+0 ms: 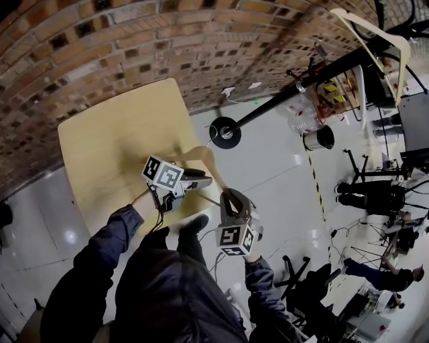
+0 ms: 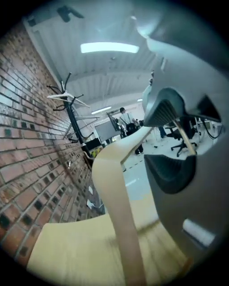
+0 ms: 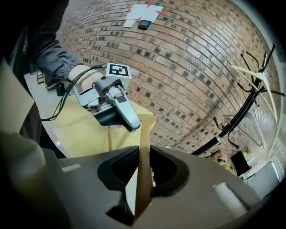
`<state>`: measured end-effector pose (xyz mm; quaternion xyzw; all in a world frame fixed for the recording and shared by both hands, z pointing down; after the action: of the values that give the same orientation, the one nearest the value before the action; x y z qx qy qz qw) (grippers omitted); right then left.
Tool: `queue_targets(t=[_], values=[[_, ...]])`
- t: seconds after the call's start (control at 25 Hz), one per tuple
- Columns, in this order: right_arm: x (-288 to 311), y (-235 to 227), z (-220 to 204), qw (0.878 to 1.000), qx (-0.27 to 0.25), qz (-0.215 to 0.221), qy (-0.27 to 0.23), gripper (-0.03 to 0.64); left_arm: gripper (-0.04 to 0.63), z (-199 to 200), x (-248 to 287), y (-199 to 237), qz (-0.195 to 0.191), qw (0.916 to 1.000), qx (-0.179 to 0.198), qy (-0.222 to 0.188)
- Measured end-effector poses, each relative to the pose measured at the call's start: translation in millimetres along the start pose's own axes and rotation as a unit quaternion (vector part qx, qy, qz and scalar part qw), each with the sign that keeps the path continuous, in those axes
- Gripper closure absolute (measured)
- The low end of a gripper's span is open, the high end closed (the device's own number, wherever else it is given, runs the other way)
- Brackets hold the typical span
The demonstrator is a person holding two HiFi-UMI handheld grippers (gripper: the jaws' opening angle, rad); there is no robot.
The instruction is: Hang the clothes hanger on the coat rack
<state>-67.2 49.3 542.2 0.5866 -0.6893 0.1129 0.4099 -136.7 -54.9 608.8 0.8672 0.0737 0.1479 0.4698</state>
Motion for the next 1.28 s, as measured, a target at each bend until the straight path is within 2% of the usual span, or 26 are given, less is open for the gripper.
queue_targets(t=[0.16, 0.24, 0.28, 0.44, 0.6, 0.8, 1.12, 1.28], values=[[-26, -6, -3, 0.999, -0.033, -0.025, -0.014, 0.532, 0.391, 16, 18, -21, -0.061, 0.9968, -0.033, -0.039], [-39, -12, -1, 0.998, -0.046, -0.041, -0.02, 0.532, 0.454, 21, 24, -31, -0.079, 0.9951, -0.035, -0.049], [-45, -16, 1, 0.997, -0.052, -0.05, -0.025, 0.532, 0.464, 25, 27, -37, -0.08, 0.9949, -0.03, -0.053], [-73, -42, 7, 0.99, -0.077, -0.096, -0.063, 0.532, 0.502, 52, 43, -73, -0.072, 0.9951, 0.04, -0.055], [-111, -90, 25, 0.979, -0.092, -0.149, -0.105, 0.532, 0.506, 101, 65, -125, -0.084, 0.9875, 0.119, -0.061], [-159, -159, 47, 0.959, -0.113, -0.207, -0.158, 0.532, 0.506, 168, 98, -196, -0.09, 0.9681, 0.224, -0.07], [-241, -257, 76, 0.92, -0.148, -0.28, -0.229, 0.531, 0.503, 253, 144, -313, -0.099, 0.931, 0.338, -0.095], [-252, -296, 86, 0.905, -0.166, -0.297, -0.255, 0.531, 0.502, 288, 162, -336, -0.098, 0.9159, 0.374, -0.108]])
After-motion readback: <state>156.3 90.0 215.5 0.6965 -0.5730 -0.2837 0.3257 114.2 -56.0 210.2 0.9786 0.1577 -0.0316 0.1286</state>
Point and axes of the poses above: the fingertips, and each gripper's own axes: x forward along the fingers, y to its left, z out of its top, the point moved 5 cm from there along -x, backward along the fingers, and after that the axes turned 12 degrees about x, right-handed, at the moved point
